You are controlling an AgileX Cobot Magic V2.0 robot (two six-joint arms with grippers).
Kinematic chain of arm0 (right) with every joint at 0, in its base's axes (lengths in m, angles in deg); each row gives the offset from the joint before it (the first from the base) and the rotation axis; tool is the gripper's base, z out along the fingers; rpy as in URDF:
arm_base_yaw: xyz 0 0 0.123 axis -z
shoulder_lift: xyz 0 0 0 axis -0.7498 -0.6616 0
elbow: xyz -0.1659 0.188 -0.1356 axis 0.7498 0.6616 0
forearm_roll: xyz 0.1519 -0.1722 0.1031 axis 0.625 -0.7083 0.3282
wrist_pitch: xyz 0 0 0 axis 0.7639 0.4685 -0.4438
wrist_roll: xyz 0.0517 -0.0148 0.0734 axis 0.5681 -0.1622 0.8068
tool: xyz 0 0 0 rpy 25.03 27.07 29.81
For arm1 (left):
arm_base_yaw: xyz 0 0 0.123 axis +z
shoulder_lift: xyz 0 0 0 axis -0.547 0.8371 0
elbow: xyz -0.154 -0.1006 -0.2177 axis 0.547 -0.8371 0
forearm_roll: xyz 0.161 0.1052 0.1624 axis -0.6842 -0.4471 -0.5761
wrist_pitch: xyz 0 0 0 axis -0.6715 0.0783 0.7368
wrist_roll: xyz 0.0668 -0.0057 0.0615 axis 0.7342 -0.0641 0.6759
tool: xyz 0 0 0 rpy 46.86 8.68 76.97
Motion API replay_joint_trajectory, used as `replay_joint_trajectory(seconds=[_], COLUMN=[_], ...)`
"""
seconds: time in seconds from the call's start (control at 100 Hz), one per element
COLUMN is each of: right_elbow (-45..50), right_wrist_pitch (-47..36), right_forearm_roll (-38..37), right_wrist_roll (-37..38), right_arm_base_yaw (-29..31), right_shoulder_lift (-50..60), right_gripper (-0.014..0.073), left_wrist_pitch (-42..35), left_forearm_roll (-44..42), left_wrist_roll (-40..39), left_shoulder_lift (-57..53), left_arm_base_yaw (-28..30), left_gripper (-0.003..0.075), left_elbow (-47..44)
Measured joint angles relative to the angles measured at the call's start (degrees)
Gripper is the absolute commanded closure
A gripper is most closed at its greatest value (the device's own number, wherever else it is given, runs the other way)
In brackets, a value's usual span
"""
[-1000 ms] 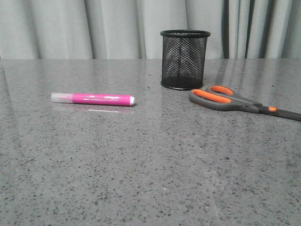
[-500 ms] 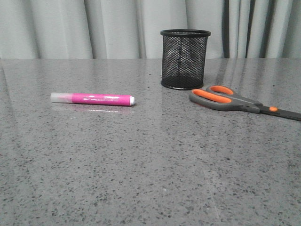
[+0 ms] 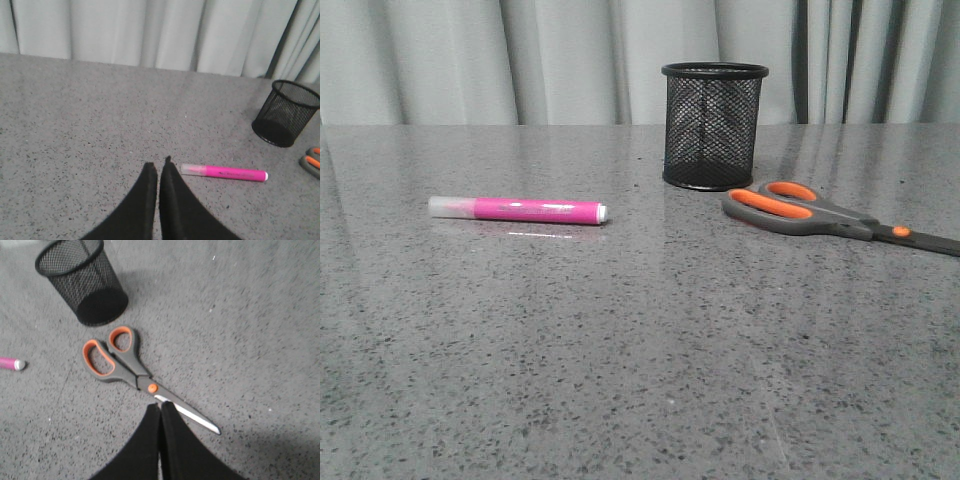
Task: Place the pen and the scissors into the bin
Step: 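Move the left gripper down over the pink marker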
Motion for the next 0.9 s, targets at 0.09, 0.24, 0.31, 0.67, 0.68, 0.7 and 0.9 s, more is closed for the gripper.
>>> replay_joint_trajectory(seconds=[0.09, 0.24, 0.31, 0.67, 0.68, 0.7, 0.9], right_elbow=[-1.8, -2.8, -2.8, -2.8, -2.8, -2.8, -2.8], right_wrist_pitch=[1.8, 2.4, 2.4, 2.4, 2.4, 2.4, 2.4], right_forearm_roll=[-0.1, -0.1, -0.1, 0.0, 0.0, 0.0, 0.0], right_wrist_roll=[-1.5, -4.1, -4.6, -4.9, -4.9, -4.9, -5.6], right_arm_base_yaw=[0.0, 0.0, 0.0, 0.0, 0.0, 0.0, 0.0], right_shoulder_lift=[-2.7, -3.7, -3.7, -3.7, -3.7, -3.7, -3.7], right_gripper=[0.0583, 0.0280, 0.0174, 0.0162, 0.0162, 0.0162, 0.0162], left_wrist_pitch=[2.0, 4.0, 4.1, 8.1, 8.4, 9.3, 22.4], left_forearm_roll=[0.0, 1.7, 4.2, 26.2, 26.4, 27.1, 28.6], left_wrist_roll=[0.3, 4.4, 7.3, 34.6, 35.8, 37.5, 57.8], left_shoulder_lift=[3.3, 7.5, 9.2, 20.7, 21.1, 22.2, 35.7], left_arm_base_yaw=[0.0, 0.0, 0.0, 0.0, 0.0, 0.0, 0.0], left_gripper=[0.0734, 0.0596, 0.0469, 0.0263, 0.0265, 0.0267, 0.0270], left_elbow=[1.5, 3.0, 3.5, 5.2, 5.5, 5.9, 12.9])
